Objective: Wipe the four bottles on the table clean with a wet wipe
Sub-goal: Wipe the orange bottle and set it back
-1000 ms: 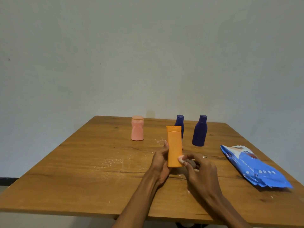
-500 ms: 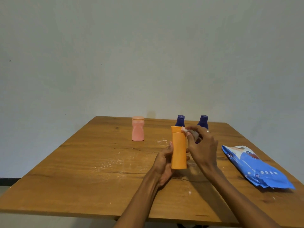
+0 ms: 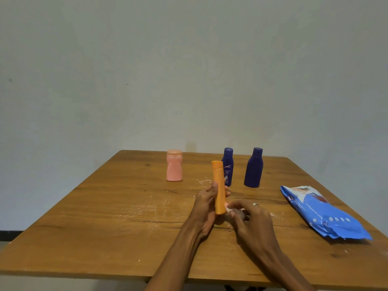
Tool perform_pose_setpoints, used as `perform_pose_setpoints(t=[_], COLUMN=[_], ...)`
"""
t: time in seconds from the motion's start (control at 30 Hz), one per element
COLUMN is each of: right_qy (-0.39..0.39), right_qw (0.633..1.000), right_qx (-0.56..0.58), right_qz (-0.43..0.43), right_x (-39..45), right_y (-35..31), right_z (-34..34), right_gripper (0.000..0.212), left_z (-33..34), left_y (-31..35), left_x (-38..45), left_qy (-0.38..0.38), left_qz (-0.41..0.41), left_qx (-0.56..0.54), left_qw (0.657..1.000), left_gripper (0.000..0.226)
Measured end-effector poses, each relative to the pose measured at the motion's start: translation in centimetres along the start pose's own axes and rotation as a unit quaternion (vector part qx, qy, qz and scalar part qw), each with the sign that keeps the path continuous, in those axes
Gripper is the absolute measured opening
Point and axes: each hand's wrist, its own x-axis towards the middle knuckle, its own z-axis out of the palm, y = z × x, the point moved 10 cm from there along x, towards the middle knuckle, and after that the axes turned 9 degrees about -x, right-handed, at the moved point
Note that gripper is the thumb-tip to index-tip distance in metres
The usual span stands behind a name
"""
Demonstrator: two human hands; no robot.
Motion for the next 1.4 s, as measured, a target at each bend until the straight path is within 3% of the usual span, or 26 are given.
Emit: perform_pose_setpoints(t=[0.37,0.6,0.87,1.13,1.27,1.4], right_qy=[0.008,0.030,0.090,0.167,0.132,0.039], right_qw=[0.998,0.996,0.993,0.981,0.986,0.992], right_qx=[-0.027,-0.070,-0.065,-0.063,-0.066,-0.073], right_qz=[-0.059,-0.056,-0.044,-0.072,-0.082,-0.097], right_x=[-1.1,-1.0,1.4,7.1,7.1,3.9], right_y=[-1.3,-1.4,-1.2,-2.8,-3.4,-3.4], right_z=[0.0,-0.2,-1.6,-4.2,-3.4,-1.7], right_gripper=[0.021,0.026,0.025,0.026,0.034,0.043], left_z=[-1.1,0.2,0.6,1.5,1.2,0.5], left_y=[1.8,1.4,0.8,0.1,0.3,0.3], left_x=[-0.3,-0.3,-0.5,-0.4,-0.3,-0.4], left_qy=[0.088,0.043,0.001,-0.034,-0.032,-0.008], left_qz=[0.082,0.067,0.036,0.006,0.012,0.007], left_qx=[0.059,0.077,0.087,-0.008,-0.036,-0.057], left_qw=[0.991,0.994,0.996,0.999,0.999,0.998], left_gripper=[0.057,0.059,0.039,0.038,0.036,0.042])
